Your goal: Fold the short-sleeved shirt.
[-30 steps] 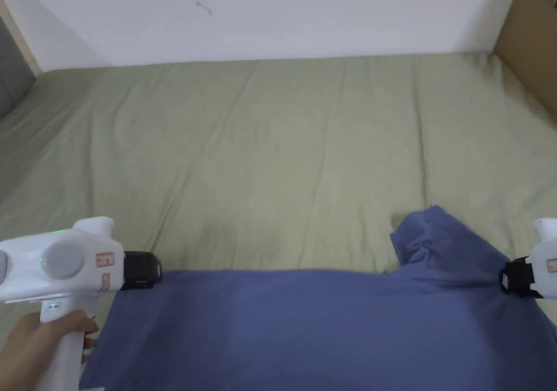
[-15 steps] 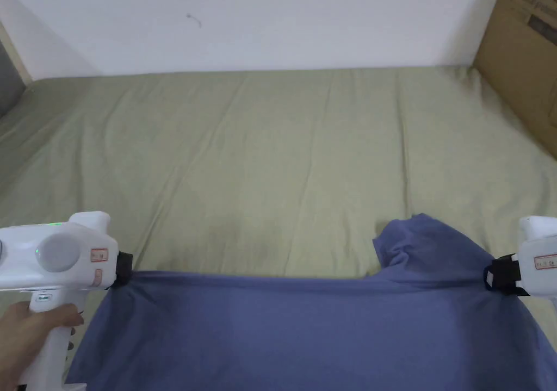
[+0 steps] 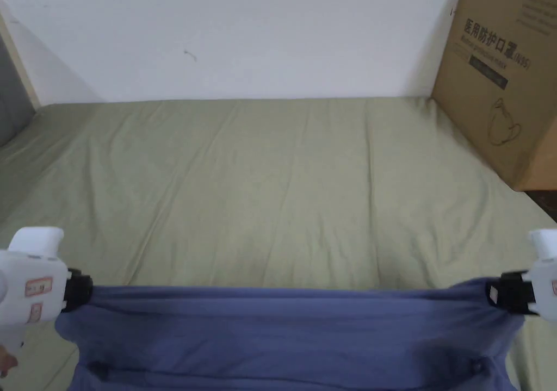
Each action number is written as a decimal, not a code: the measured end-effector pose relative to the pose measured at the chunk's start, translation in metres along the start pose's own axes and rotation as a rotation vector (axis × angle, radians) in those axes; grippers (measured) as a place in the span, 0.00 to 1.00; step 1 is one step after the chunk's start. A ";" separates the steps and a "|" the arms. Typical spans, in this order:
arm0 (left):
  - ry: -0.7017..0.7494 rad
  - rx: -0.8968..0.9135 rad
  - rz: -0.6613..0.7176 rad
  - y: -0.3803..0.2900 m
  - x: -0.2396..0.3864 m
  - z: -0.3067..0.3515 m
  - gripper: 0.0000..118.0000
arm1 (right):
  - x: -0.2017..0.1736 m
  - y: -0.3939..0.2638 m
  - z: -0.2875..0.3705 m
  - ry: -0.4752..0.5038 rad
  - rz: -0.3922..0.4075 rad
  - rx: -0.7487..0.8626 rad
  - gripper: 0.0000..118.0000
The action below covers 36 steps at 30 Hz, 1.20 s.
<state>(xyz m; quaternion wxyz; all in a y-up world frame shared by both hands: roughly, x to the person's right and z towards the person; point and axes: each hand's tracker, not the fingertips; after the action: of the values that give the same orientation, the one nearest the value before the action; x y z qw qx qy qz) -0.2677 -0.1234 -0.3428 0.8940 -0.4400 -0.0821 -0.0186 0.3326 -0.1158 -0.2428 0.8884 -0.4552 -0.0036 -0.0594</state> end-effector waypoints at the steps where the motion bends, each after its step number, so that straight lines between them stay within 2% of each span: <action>1: 0.000 -0.017 -0.002 -0.017 -0.001 0.005 0.01 | -0.002 -0.018 0.005 -0.001 0.004 -0.007 0.03; 4: -0.006 -0.098 0.007 -0.064 -0.005 0.001 0.01 | -0.001 -0.071 0.002 0.009 -0.028 -0.075 0.03; 8: -0.012 -0.183 0.088 -0.114 -0.013 -0.018 0.01 | 0.010 -0.122 -0.030 0.013 -0.104 -0.202 0.03; 11: -0.003 -0.190 0.074 -0.137 -0.017 -0.035 0.03 | 0.013 -0.139 -0.043 0.012 -0.104 -0.211 0.03; 13: 0.000 -0.180 0.085 -0.143 -0.016 -0.034 0.09 | 0.013 -0.138 -0.044 0.016 -0.120 -0.187 0.03; 14: 0.012 -0.163 0.084 -0.141 -0.016 -0.032 0.17 | 0.014 -0.135 -0.043 0.016 -0.133 -0.181 0.08; 16: 0.047 -0.160 0.094 -0.136 -0.018 -0.028 0.52 | 0.014 -0.130 -0.039 0.029 -0.140 -0.170 0.42; 17: 0.044 -0.160 0.097 -0.134 -0.020 -0.025 0.65 | 0.011 -0.127 -0.037 0.024 -0.134 -0.170 0.57; 18: 0.033 -0.148 0.106 -0.132 -0.023 -0.020 0.71 | 0.008 -0.122 -0.033 -0.005 -0.112 -0.161 0.62; 20: 0.015 -0.111 0.130 -0.126 -0.022 -0.004 0.71 | -0.003 -0.112 -0.021 -0.041 -0.062 -0.111 0.62; 24: -0.019 -0.049 0.185 -0.112 -0.021 0.022 0.70 | -0.030 -0.088 -0.007 0.029 -0.042 -0.026 0.61; 25: -0.051 -0.038 0.215 -0.111 -0.023 0.026 0.63 | -0.039 -0.083 -0.006 0.060 -0.030 -0.010 0.55; 26: -0.079 -0.006 0.244 -0.111 -0.027 0.030 0.47 | -0.048 -0.079 -0.005 0.092 -0.020 0.017 0.43; 27: -0.111 0.004 0.259 -0.114 -0.026 0.035 0.15 | -0.056 -0.077 -0.007 0.106 -0.026 0.037 0.16; 28: -0.119 0.004 0.273 -0.117 -0.027 0.033 0.00 | -0.066 -0.077 -0.013 0.096 -0.037 0.043 0.00; 33: -0.121 -0.040 0.347 -0.144 -0.032 0.022 0.00 | -0.113 -0.087 -0.042 0.103 -0.037 0.028 0.00; 36: -0.163 -0.034 0.465 -0.156 -0.047 0.022 0.03 | -0.130 -0.093 -0.062 0.140 -0.012 -0.018 0.00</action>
<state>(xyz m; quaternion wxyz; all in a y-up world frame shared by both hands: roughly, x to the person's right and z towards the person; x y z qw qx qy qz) -0.3335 -0.2036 -0.2148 0.8571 -0.4622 -0.0501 0.2221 0.1907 -0.2061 -0.2118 0.8820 -0.4578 0.0564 -0.0967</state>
